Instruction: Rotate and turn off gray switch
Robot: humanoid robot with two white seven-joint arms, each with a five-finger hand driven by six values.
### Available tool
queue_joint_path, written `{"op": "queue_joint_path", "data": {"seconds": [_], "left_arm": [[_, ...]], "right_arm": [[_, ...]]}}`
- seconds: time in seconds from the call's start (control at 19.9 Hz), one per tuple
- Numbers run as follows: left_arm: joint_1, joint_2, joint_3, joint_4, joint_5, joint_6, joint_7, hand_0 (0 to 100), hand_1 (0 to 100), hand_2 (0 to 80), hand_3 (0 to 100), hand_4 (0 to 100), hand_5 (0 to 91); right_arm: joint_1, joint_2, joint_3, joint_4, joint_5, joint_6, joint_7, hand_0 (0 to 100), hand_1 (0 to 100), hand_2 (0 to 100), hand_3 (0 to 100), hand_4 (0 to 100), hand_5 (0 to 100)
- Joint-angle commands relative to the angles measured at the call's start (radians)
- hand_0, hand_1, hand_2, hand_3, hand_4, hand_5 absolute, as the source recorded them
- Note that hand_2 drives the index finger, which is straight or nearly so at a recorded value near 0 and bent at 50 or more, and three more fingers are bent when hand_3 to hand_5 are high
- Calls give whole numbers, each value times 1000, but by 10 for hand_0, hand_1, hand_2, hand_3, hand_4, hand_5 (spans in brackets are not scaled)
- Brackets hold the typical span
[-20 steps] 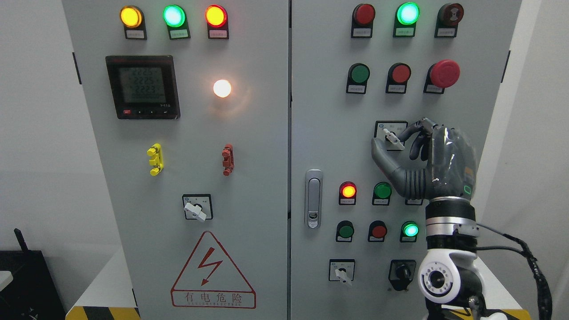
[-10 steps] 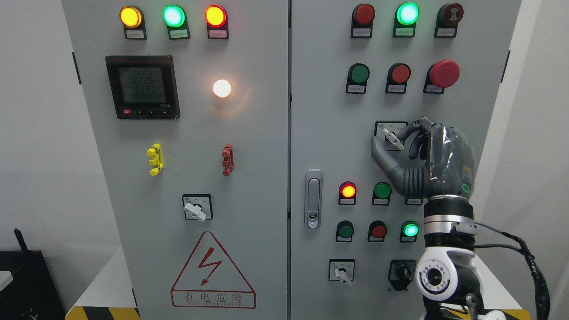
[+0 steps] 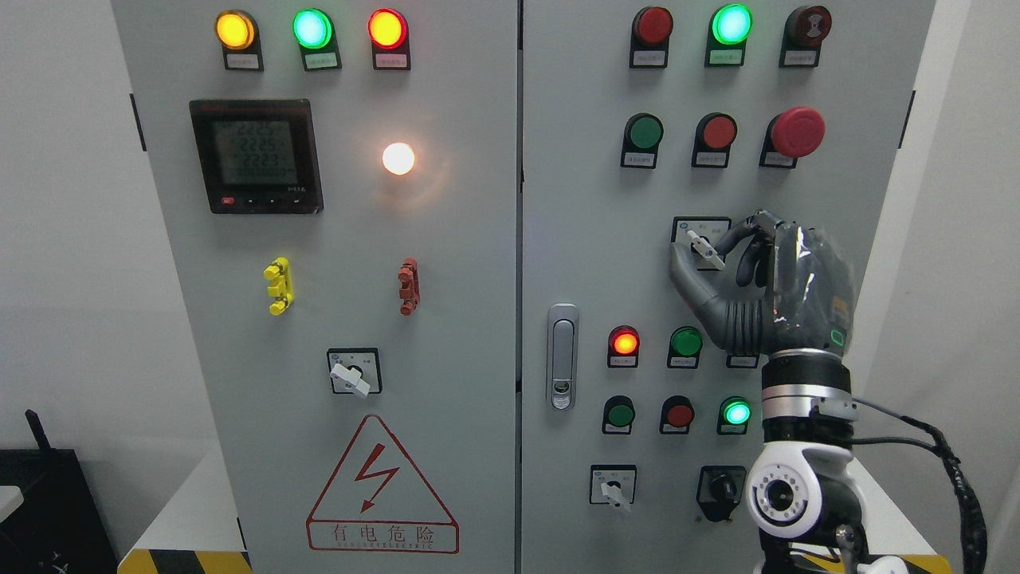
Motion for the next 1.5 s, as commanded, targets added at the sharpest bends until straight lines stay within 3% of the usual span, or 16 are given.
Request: {"op": "queue_joint_path", "data": {"seconds": [0.0, 0.75, 1.05, 1.45], "left_arm": [[-9, 1, 8, -25, 20, -1, 0, 120, 389, 0, 0, 0, 0], [-9, 1, 8, -25, 20, -1, 0, 120, 389, 0, 0, 0, 0], [-9, 1, 8, -25, 20, -1, 1, 120, 389, 0, 0, 0, 0], [-9, 1, 8, -25, 20, 1, 1, 120, 389, 0, 0, 0, 0]], "right_arm": [[1, 0, 16, 3, 0, 1, -5, 160, 427, 628, 959, 990, 1000], [1, 0, 19, 4, 0, -1, -5, 180, 428, 642, 965, 989, 1000], [1, 0, 19, 4, 0, -1, -6, 247, 436, 672, 989, 994, 1000], [2, 0, 19, 4, 2, -1, -3, 264, 456, 685, 999, 996, 1000]]}}
